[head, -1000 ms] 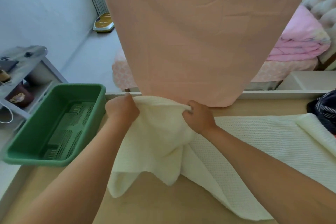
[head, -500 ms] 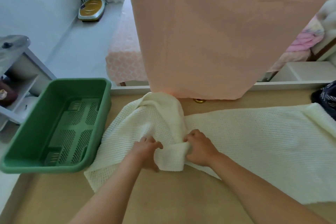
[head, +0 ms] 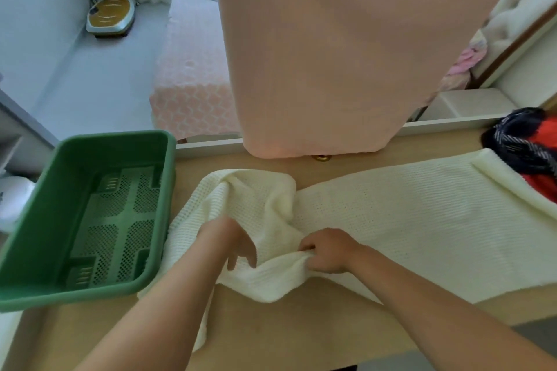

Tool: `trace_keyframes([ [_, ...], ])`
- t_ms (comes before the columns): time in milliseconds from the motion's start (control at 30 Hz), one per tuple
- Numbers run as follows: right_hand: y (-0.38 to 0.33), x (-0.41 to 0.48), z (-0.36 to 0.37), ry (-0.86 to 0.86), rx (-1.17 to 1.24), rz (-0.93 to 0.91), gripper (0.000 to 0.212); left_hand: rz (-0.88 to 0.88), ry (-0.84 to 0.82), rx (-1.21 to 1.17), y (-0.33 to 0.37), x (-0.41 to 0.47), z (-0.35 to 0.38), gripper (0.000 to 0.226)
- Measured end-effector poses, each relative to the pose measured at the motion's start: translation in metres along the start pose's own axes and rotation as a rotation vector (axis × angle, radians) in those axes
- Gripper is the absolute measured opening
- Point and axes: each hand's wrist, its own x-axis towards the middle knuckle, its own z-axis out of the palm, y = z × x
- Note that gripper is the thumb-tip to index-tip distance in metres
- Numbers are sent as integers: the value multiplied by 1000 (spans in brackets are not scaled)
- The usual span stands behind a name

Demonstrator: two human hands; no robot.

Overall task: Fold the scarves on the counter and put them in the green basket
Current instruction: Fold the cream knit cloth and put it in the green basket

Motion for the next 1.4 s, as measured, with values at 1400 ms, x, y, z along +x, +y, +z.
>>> trace_keyframes([
  [1400, 79, 72, -11, 328, -209, 227, 68, 296, 1011, -140, 61, 97, 32, 76],
])
